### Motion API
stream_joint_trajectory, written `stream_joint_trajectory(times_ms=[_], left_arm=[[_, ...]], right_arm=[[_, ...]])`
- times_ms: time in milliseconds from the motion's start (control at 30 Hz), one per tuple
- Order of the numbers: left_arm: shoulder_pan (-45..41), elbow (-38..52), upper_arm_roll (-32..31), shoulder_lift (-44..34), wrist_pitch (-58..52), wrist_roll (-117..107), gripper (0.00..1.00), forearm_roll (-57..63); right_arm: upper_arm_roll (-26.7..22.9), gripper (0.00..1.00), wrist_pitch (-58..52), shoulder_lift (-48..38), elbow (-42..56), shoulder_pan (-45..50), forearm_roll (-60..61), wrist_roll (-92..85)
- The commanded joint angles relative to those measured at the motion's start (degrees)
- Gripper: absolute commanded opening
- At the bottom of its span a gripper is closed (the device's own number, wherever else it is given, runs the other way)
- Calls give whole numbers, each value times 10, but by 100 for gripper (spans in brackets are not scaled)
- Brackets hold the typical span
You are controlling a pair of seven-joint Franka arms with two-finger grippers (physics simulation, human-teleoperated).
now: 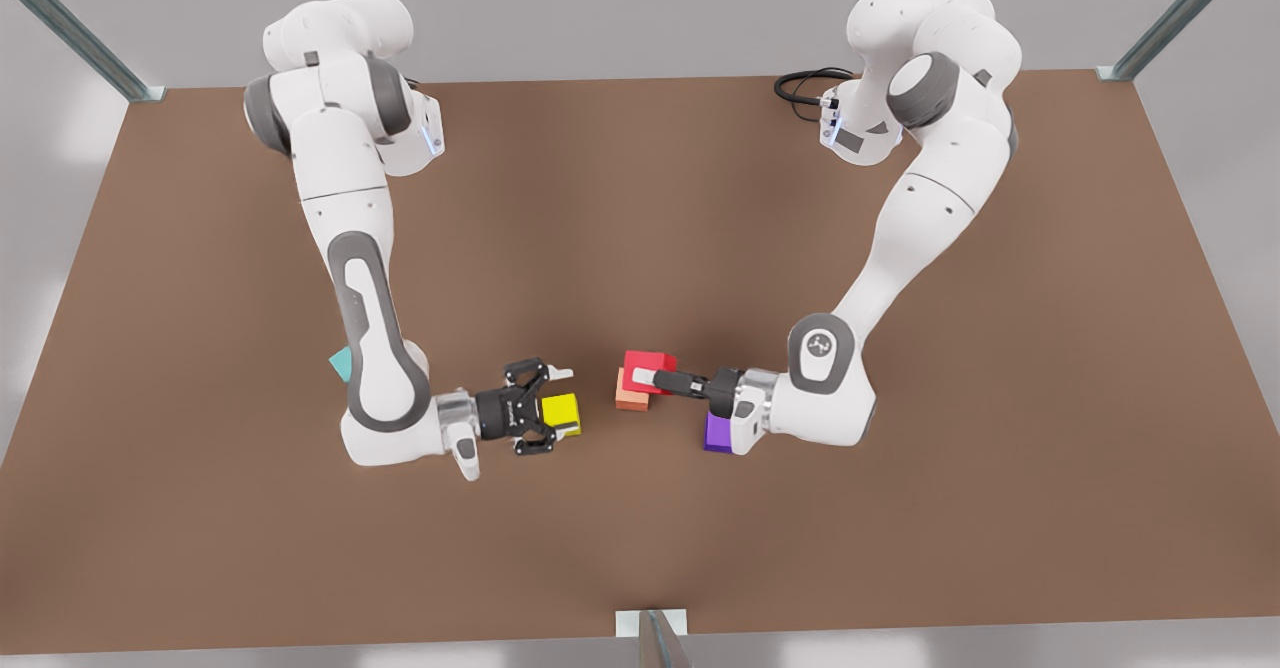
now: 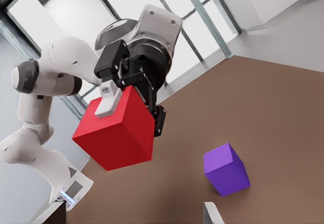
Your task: Pick up red wooden cube and pass to hand red wooden cube and place in blue wooden cube
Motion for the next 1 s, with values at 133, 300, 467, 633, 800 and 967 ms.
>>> stream_joint_trajectory(times_ms=[133,300,467,633,800,967], left_arm=[[-9,-1,0,5,55,-61,72,-45],[-7,-1,0,11,49,-56,72,-77],[-7,-1,0,10,49,-54,72,-76],[-14,-1,0,10,53,-2,72,-74],[-14,-1,0,10,54,-2,72,-75],[-14,-1,0,10,54,-4,72,-76]], right_arm=[[31,100,29,-6,-25,2,78,-382],[50,100,10,-9,-30,-12,85,-389],[61,100,26,-15,-41,-7,87,-394],[72,100,57,-11,-39,0,98,-394],[80,100,58,-10,-39,-2,99,-393],[97,100,83,-10,-33,-1,106,-386]])
